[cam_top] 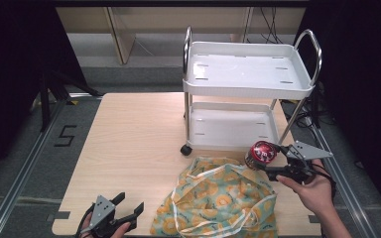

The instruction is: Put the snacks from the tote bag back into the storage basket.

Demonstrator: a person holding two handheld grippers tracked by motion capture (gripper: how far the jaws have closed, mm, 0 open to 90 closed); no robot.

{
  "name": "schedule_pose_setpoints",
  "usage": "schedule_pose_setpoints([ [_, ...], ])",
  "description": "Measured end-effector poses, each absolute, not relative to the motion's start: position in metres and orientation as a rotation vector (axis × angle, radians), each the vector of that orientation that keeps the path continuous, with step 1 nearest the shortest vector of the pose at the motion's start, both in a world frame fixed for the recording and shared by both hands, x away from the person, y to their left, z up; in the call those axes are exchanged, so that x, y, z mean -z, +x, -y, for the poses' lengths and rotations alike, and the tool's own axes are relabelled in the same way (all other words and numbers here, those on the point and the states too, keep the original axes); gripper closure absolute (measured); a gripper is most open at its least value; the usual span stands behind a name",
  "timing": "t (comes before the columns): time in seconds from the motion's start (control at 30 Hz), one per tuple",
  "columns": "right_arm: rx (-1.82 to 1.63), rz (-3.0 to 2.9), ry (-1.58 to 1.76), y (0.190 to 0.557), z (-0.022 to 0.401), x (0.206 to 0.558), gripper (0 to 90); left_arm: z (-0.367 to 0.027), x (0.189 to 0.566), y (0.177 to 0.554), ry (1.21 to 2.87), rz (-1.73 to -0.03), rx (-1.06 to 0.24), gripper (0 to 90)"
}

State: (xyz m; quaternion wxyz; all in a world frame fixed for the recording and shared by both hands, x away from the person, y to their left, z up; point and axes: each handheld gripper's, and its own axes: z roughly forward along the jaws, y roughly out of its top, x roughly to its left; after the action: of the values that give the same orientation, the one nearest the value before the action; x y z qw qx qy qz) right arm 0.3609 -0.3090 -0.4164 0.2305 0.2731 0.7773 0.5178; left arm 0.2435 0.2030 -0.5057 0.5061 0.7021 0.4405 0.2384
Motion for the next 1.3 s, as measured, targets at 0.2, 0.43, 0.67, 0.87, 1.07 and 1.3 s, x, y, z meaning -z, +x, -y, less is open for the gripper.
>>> schedule_pose_setpoints([
  [0.2,-1.432,-2.133,0.795,0.361,0.307,0.417,26.1,-0.203,0.506,0.243,1.685,-1.072,-0.57,24.2],
  [0.43,-1.429,-2.147,0.796,0.363,0.307,0.417,26.2,-0.202,0.506,0.243,1.683,-1.078,-0.57,24.2],
  [0.67,-1.426,-2.139,0.807,0.366,0.307,0.417,26.2,-0.202,0.506,0.243,1.682,-1.08,-0.569,24.2],
  [0.87,-1.429,-2.126,0.791,0.37,0.304,0.417,26.2,-0.203,0.506,0.243,1.683,-1.08,-0.57,24.2],
  [1.07,-1.423,-2.157,0.795,0.371,0.301,0.414,26.2,-0.203,0.506,0.243,1.681,-1.082,-0.569,24.2],
  [1.3,-1.429,-2.147,0.791,0.372,0.298,0.414,26.2,-0.203,0.506,0.243,1.679,-1.081,-0.568,24.2],
])
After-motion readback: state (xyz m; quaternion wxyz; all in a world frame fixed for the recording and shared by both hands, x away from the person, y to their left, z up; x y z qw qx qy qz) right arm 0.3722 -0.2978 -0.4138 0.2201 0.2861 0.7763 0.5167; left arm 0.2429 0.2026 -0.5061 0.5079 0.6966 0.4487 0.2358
